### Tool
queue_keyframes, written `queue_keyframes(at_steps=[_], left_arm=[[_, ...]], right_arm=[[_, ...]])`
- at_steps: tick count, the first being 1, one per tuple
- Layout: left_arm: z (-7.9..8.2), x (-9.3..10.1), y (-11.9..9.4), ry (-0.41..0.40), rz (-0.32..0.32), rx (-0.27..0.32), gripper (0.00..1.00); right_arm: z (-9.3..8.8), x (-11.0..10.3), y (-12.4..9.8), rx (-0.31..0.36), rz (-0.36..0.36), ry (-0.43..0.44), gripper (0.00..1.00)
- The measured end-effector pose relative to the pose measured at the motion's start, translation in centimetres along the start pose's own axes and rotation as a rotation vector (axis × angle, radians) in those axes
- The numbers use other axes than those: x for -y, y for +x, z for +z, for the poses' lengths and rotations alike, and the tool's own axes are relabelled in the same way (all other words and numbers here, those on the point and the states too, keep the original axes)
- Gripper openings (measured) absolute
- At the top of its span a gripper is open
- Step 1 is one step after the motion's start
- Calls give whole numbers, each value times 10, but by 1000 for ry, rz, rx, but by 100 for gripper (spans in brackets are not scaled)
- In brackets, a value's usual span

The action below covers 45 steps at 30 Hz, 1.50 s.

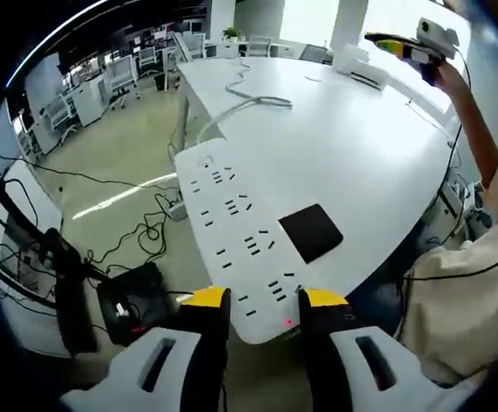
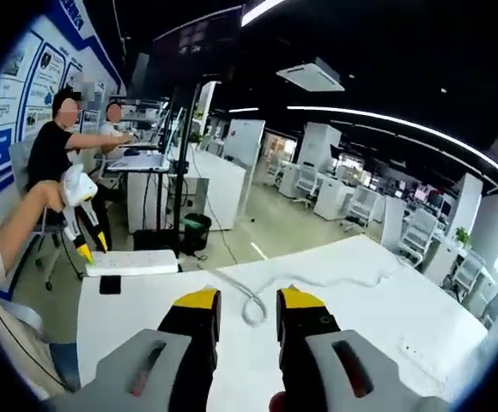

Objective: Pick up the power strip scattered on the table, fix it on the side mounting bracket of the table, and press the switch

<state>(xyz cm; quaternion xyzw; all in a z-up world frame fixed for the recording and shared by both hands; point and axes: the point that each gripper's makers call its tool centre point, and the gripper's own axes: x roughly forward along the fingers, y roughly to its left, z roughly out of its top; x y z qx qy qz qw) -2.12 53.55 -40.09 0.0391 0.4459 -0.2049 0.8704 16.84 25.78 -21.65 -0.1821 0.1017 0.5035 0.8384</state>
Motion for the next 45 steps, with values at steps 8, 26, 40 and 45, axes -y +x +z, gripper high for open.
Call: queue_keyframes(at_steps=[8, 26, 40, 45], left_arm=[[5, -7, 4, -44, 33, 88, 39], [21, -15, 9, 19, 118, 214, 49], [83, 8, 12, 178, 123, 435, 53], [110, 22, 9, 218, 132, 562, 54]], right_arm=[[-18, 8, -27, 28, -59, 62, 22], [-65, 38, -80, 63, -135, 158, 26], [-99, 48, -103, 65, -199, 192, 35], [-109, 63, -117, 73, -219, 212, 38]])
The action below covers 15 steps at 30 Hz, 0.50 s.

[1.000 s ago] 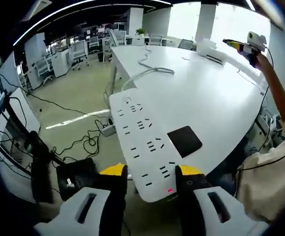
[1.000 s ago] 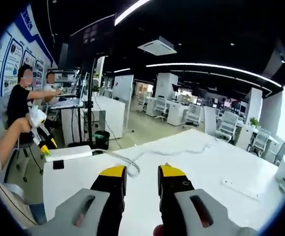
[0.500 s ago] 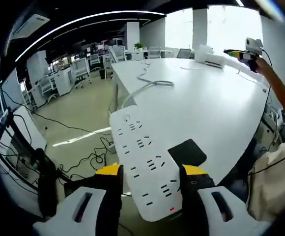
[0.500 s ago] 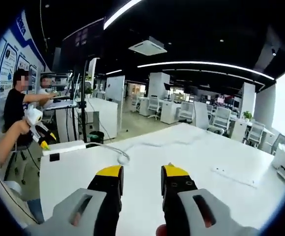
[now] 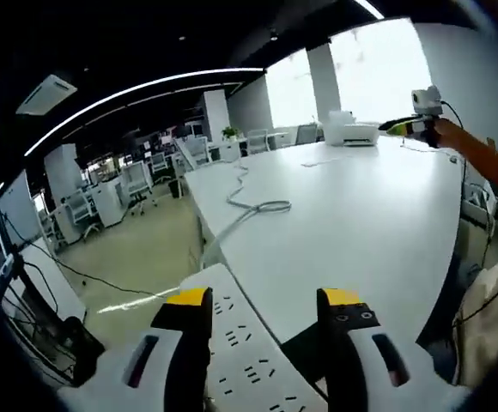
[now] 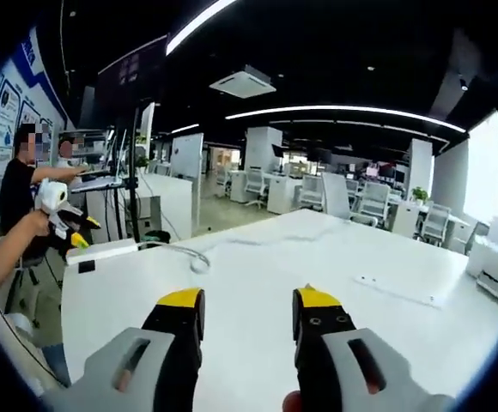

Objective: Pick up the power strip scattered on the table, fix it on the side mounting bracket of the table, and press the switch

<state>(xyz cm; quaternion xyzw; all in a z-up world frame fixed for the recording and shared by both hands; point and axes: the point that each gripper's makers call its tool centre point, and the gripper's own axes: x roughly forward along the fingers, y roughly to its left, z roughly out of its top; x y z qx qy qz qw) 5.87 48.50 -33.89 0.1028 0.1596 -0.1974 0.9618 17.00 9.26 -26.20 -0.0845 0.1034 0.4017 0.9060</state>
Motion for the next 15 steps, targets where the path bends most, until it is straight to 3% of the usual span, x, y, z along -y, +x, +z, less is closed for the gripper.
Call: queue_keyframes(at_steps=[6, 10, 15], left_arm=[[38, 11, 5, 12, 38, 168, 55], [62, 24, 7, -69, 23, 275, 54], [81, 32, 7, -78, 45, 344, 54]], right_arm=[[-3, 7, -13, 28, -18, 20, 40], [-9, 18, -23, 31, -43, 9, 42], [-10, 23, -39, 65, -67, 48, 45]])
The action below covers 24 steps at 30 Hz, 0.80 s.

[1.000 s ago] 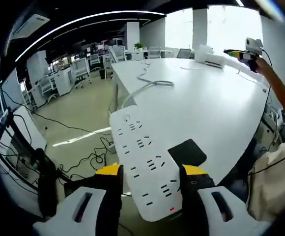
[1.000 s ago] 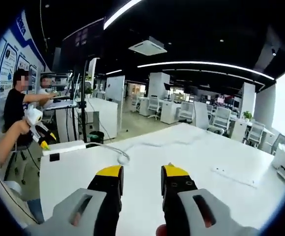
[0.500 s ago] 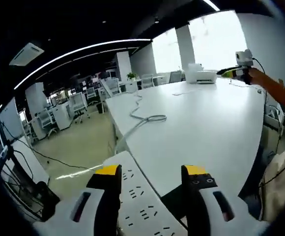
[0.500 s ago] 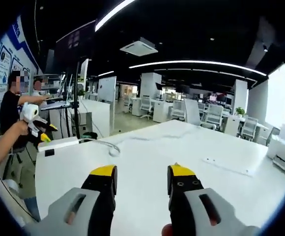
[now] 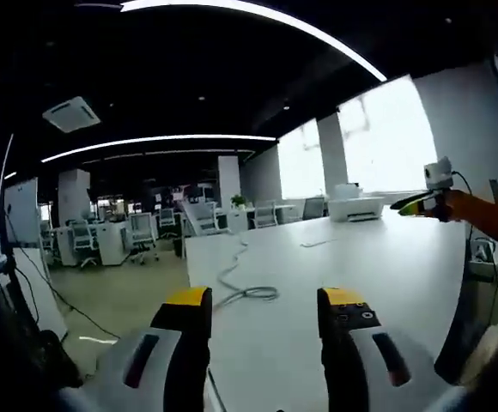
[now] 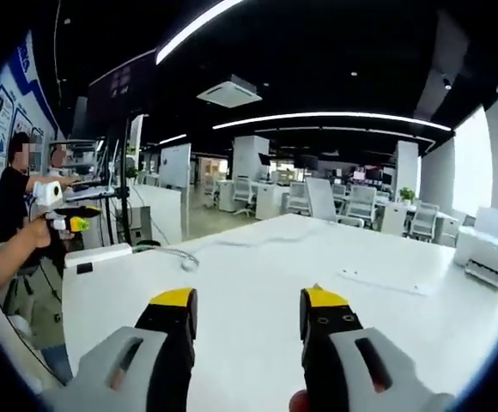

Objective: Pick up the power strip scattered on the table, fix it on the side mounting bracket of the table, and press the switch

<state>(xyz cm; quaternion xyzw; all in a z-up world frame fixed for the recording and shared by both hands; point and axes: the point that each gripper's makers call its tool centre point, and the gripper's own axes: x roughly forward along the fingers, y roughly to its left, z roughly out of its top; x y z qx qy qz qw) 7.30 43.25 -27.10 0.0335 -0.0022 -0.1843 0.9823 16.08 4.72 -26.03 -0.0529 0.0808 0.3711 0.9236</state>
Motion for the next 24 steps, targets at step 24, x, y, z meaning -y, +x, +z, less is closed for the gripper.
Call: queue_keyframes(at_steps=[24], left_arm=[[23, 45, 21, 26, 12, 128, 52]], right_arm=[[-13, -4, -58, 147, -44, 80, 47]])
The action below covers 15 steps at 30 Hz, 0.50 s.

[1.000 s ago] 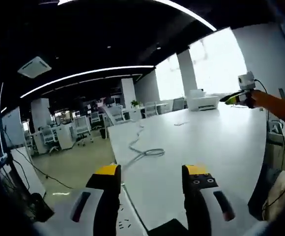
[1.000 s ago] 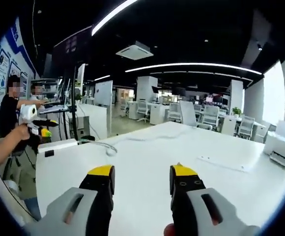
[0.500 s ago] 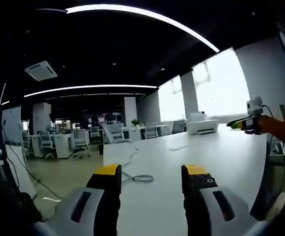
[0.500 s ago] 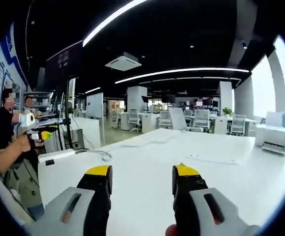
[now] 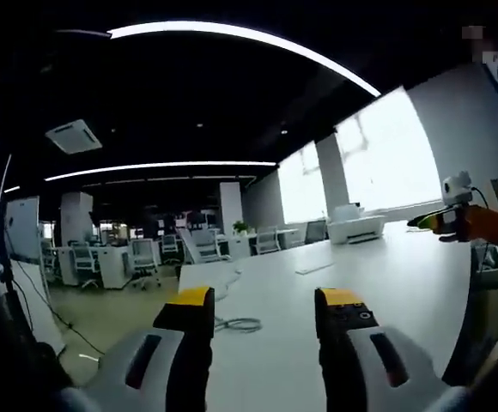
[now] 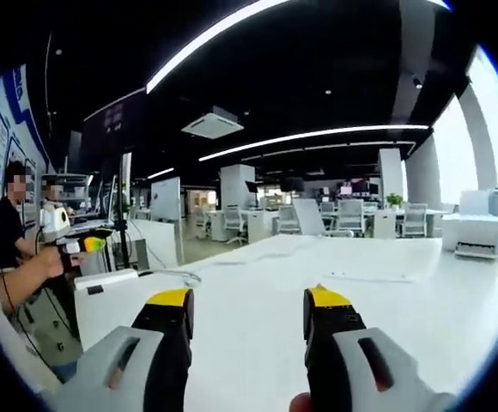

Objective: Pick up the power strip scattered on the table, fix it on the side mounting bracket of the table, and press the switch

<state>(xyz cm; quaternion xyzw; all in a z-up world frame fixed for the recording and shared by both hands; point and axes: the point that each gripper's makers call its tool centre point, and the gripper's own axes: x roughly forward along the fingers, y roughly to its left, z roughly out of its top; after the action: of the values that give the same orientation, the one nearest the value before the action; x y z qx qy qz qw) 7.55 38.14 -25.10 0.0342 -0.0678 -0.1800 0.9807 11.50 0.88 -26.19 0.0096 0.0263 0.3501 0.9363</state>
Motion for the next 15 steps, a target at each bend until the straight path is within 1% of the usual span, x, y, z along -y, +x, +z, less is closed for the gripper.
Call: queue_keyframes(at_steps=[2, 5, 7, 8, 10, 15], left_arm=[[3, 2, -1, -6, 5, 21, 51], [3, 7, -1, -14, 5, 34, 51], [4, 9, -2, 16, 12, 49, 50], [3, 10, -2, 15, 12, 49, 50], [2, 7, -3, -4, 23, 50, 50], [-2, 2, -7, -37, 56, 76, 54]], right_arm=[[-1, 0, -4, 19, -11, -2, 47], [0, 4, -10, 45, -36, -7, 48], [2, 8, -15, 74, -59, -18, 48], [3, 9, -19, 96, -68, -28, 48], [1, 12, -25, 101, -78, -30, 48], [-9, 23, -42, 101, -140, -28, 50]])
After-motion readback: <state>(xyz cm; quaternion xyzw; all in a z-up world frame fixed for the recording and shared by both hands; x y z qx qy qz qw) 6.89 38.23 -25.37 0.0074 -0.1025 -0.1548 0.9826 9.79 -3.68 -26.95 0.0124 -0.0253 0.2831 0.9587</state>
